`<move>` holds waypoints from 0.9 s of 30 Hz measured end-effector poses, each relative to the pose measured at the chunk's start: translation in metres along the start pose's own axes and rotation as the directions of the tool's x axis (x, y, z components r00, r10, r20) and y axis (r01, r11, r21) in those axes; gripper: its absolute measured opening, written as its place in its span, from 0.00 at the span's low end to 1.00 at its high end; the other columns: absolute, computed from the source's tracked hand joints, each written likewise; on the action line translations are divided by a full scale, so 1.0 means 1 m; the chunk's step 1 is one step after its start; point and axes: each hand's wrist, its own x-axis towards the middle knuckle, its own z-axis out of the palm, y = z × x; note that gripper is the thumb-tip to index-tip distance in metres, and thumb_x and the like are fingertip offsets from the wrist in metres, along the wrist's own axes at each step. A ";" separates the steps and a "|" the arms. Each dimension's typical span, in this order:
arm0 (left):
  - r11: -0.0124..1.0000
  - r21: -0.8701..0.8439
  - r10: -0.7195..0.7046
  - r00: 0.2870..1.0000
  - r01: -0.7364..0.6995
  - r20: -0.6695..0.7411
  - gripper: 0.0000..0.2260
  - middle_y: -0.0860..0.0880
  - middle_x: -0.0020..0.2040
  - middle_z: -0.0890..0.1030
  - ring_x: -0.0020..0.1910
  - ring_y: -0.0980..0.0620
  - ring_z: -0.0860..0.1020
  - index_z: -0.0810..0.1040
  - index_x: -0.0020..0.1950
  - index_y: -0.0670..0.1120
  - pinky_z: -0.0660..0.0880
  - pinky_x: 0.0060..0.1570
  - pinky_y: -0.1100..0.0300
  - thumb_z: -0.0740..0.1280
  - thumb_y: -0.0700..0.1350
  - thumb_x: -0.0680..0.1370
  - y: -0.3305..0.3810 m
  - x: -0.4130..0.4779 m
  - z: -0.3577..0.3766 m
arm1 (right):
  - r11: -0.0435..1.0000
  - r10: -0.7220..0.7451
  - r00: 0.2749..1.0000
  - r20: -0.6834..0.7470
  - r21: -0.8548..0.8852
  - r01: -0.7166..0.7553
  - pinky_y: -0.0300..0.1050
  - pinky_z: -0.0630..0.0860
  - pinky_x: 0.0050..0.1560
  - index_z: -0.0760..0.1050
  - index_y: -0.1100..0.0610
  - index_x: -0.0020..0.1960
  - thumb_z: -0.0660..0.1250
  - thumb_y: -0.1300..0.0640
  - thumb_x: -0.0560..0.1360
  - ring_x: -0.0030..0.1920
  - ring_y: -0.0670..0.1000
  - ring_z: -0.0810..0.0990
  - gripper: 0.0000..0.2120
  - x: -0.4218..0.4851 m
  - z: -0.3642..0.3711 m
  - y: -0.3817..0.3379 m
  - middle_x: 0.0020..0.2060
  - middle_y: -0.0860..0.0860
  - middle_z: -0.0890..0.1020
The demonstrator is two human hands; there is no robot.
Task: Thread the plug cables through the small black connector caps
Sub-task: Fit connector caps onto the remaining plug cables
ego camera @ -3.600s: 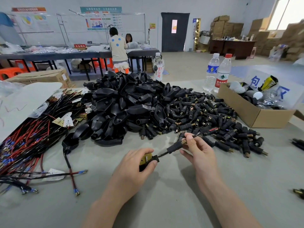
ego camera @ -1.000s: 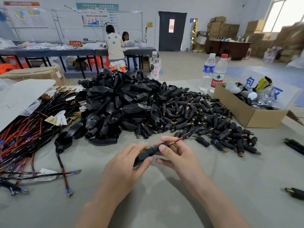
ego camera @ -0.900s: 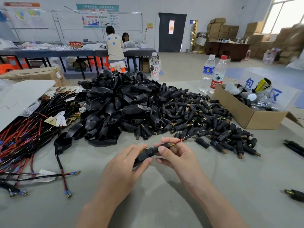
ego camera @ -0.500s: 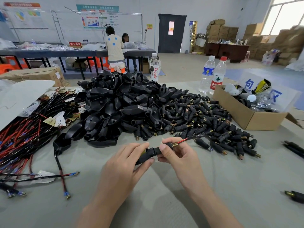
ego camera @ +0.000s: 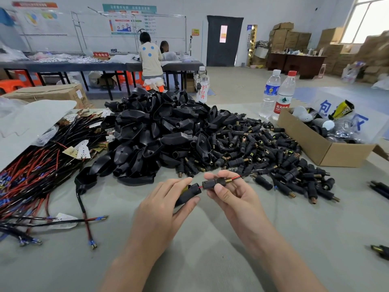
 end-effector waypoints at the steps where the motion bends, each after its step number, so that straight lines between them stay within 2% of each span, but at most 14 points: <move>1: 1.000 0.003 -0.001 1.000 0.001 -0.003 0.19 0.57 0.56 0.79 0.52 0.54 0.80 0.79 0.64 0.48 0.80 0.42 0.54 0.65 0.57 0.79 0.000 0.000 0.000 | 1.000 0.009 1.000 0.002 0.014 -0.009 0.41 0.78 0.56 0.77 0.58 0.56 0.69 0.63 0.72 0.56 0.52 0.83 0.13 0.000 0.000 -0.001 0.58 0.58 0.83; 6: 1.000 0.012 0.013 1.000 -0.013 -0.006 0.18 0.57 0.55 0.79 0.51 0.53 0.80 0.79 0.64 0.48 0.79 0.42 0.54 0.66 0.57 0.79 -0.001 0.000 0.001 | 0.998 0.041 0.999 -0.004 0.055 -0.041 0.42 0.79 0.57 0.76 0.59 0.61 0.68 0.66 0.71 0.55 0.51 0.83 0.18 0.000 0.000 -0.001 0.56 0.59 0.84; 18: 1.000 0.011 0.009 1.000 -0.009 -0.003 0.19 0.55 0.55 0.80 0.51 0.52 0.80 0.80 0.63 0.47 0.80 0.41 0.53 0.65 0.57 0.79 0.001 0.000 -0.001 | 0.997 0.041 0.999 0.010 0.058 -0.041 0.43 0.79 0.56 0.75 0.59 0.63 0.68 0.65 0.72 0.56 0.52 0.83 0.20 0.001 -0.001 -0.001 0.58 0.58 0.83; 27: 0.999 0.038 0.035 0.999 -0.035 -0.005 0.18 0.57 0.54 0.79 0.49 0.55 0.79 0.79 0.64 0.48 0.78 0.39 0.57 0.64 0.57 0.80 -0.002 -0.001 0.002 | 0.999 0.052 0.997 0.053 0.011 -0.053 0.45 0.79 0.57 0.74 0.59 0.65 0.68 0.65 0.72 0.57 0.54 0.82 0.20 -0.001 -0.002 0.000 0.60 0.59 0.82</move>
